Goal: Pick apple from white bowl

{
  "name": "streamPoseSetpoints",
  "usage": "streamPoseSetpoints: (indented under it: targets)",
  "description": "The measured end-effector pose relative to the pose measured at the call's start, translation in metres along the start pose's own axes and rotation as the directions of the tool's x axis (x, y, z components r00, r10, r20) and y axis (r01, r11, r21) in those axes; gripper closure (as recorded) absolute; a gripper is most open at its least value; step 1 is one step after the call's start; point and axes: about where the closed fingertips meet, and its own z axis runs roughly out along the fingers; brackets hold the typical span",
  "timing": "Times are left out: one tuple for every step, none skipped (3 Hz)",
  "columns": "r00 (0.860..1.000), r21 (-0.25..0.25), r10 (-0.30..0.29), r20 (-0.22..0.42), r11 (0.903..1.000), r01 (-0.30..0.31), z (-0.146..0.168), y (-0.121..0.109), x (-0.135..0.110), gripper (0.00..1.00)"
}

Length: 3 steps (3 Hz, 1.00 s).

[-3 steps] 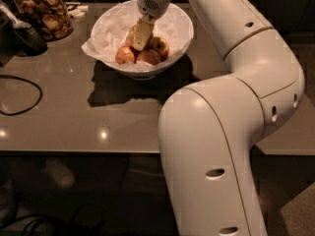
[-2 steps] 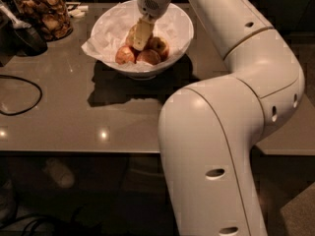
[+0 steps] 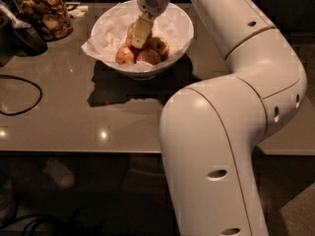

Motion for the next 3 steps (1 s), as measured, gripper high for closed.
streamPoseSetpoints:
  targets:
    - [1.000,0.005,0.001,0.008,1.0000,-0.001,-0.003,-0.001,-0.001,1.00]
    - [1.000,0.036,0.013,0.026,0.9993,-0.014,-0.026,-0.002,-0.004,1.00]
    - [0.998,0.074,0.027,0.053,0.9968,-0.031,-0.060,-0.002,-0.008,1.00]
